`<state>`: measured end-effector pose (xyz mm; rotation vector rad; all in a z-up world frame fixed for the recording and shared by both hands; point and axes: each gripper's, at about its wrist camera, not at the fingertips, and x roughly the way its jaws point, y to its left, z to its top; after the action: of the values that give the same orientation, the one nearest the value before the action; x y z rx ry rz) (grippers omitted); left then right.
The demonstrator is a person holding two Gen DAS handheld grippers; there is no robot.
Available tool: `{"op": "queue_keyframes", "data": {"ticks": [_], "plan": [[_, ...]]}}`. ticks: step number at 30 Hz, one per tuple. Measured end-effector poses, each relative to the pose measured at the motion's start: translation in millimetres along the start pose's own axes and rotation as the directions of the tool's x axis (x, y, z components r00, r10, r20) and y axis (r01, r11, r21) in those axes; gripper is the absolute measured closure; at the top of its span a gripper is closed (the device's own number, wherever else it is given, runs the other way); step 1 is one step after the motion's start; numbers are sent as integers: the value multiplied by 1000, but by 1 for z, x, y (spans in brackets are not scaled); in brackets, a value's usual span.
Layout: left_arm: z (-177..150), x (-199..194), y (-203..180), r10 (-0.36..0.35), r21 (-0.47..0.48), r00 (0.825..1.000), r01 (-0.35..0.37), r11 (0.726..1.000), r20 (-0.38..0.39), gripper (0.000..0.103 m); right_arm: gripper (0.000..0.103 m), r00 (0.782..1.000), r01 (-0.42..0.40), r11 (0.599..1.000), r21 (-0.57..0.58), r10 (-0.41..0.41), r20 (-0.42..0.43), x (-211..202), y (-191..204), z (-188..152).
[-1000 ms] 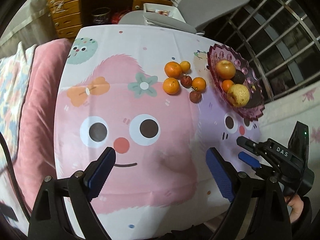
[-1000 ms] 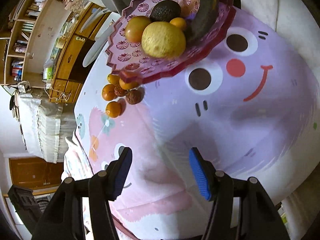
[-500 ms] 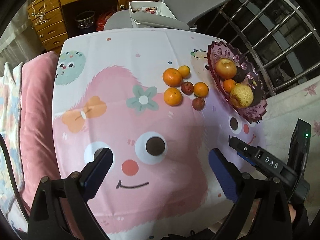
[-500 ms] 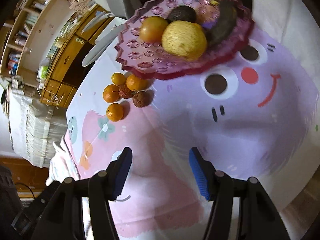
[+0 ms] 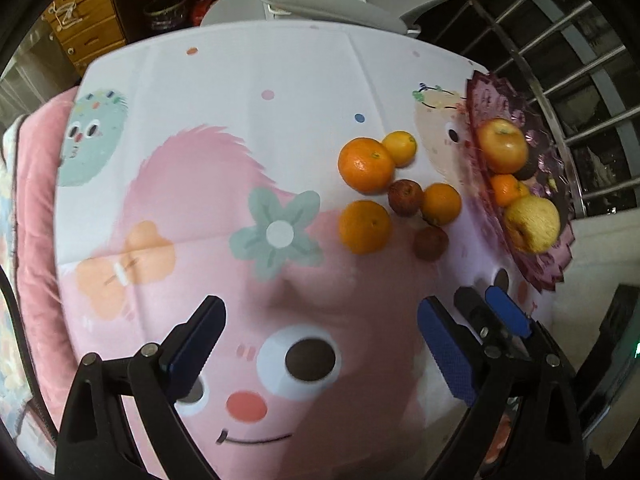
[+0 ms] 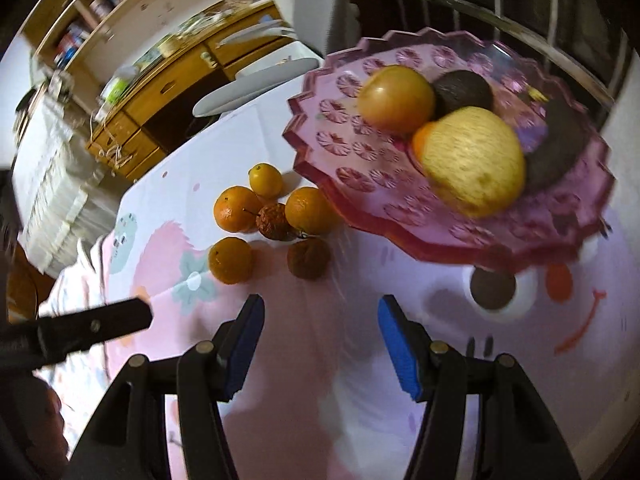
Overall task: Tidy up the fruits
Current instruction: 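Grasp a large mandarin with the left tool while the right tool grasps a brown lychee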
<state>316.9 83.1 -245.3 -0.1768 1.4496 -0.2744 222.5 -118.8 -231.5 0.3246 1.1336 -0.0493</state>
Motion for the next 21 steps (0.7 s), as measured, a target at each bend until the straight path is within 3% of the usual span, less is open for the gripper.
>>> {"op": "queue_keyframes", "data": {"ticks": [10, 15, 17, 21], "plan": [[22, 47, -5, -14, -10, 1000, 14, 1000, -9, 10, 45, 1000, 12, 997, -78, -10, 25, 30, 4, 4], [30, 59, -10, -18, -3, 1000, 18, 1000, -6, 17, 52, 999, 8, 992, -123, -2, 46, 39, 8, 7], [32, 62, -12, -20, -2, 1000, 20, 1000, -5, 27, 56, 999, 7, 991, -134, 0, 52, 42, 9, 8], [35, 67, -17, -37, 1, 999, 37, 999, -4, 33, 62, 999, 0, 988, -153, 7, 49, 48, 12, 11]]}}
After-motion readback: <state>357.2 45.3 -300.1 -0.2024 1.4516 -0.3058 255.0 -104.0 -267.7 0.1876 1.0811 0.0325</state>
